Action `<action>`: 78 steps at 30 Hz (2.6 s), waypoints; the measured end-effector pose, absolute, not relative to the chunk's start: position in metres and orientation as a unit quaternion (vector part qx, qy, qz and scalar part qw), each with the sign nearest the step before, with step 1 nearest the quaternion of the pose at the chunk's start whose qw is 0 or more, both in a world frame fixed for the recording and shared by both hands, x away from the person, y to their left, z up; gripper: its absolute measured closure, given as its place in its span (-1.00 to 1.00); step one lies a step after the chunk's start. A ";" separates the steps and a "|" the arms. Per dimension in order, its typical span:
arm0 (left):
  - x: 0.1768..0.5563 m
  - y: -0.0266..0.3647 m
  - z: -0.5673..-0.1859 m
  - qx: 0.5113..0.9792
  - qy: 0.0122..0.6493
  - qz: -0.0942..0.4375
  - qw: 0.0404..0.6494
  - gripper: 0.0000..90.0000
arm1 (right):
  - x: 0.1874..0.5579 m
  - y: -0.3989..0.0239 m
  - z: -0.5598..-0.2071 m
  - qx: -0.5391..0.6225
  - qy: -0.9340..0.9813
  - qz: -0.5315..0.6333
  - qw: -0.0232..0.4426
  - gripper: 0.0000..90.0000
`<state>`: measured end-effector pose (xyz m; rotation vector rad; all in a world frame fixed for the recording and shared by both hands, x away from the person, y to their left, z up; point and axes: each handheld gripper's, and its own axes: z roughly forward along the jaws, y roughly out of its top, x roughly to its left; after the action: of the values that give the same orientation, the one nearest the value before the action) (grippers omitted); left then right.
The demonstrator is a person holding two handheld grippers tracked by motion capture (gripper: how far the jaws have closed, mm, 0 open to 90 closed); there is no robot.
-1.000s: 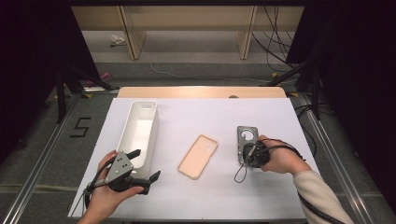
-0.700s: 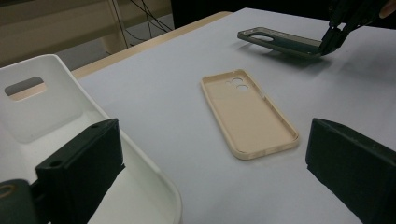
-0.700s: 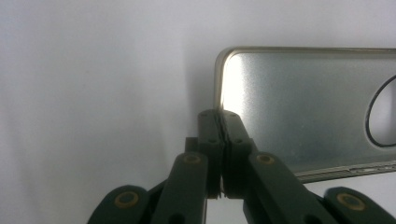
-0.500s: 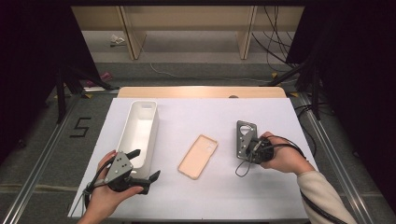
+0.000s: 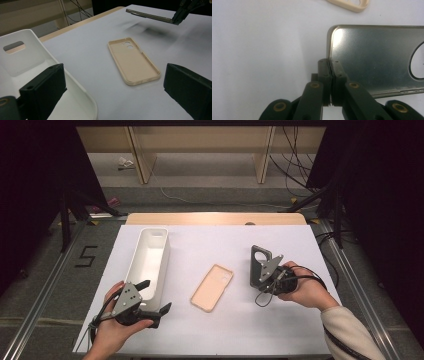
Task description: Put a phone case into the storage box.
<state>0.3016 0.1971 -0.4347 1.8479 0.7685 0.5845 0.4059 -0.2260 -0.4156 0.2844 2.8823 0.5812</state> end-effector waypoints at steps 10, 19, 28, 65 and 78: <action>0.302 0.195 -0.433 0.765 0.318 0.242 0.505 -0.91 | 0.401 -0.223 -0.412 0.095 0.965 0.224 0.096 0.97; 0.306 0.186 -0.421 0.756 0.321 0.235 0.520 -0.87 | 0.391 -0.210 -0.406 0.089 0.956 0.257 0.111 0.98; 0.325 0.167 -0.402 0.752 0.329 0.209 0.531 -0.84 | 0.381 -0.196 -0.405 0.075 0.949 0.285 0.114 0.98; 0.418 0.060 -0.371 0.805 0.354 0.129 0.459 -0.66 | 0.365 -0.168 -0.401 0.042 0.943 0.312 0.105 0.98; 0.437 0.037 -0.377 0.808 0.378 0.102 0.441 -0.61 | 0.364 -0.164 -0.400 0.037 0.942 0.316 0.105 0.98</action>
<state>0.4368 0.0367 -0.3772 2.0049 0.9394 0.2526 0.3636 -0.1640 -0.3999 0.1079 2.7781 0.9313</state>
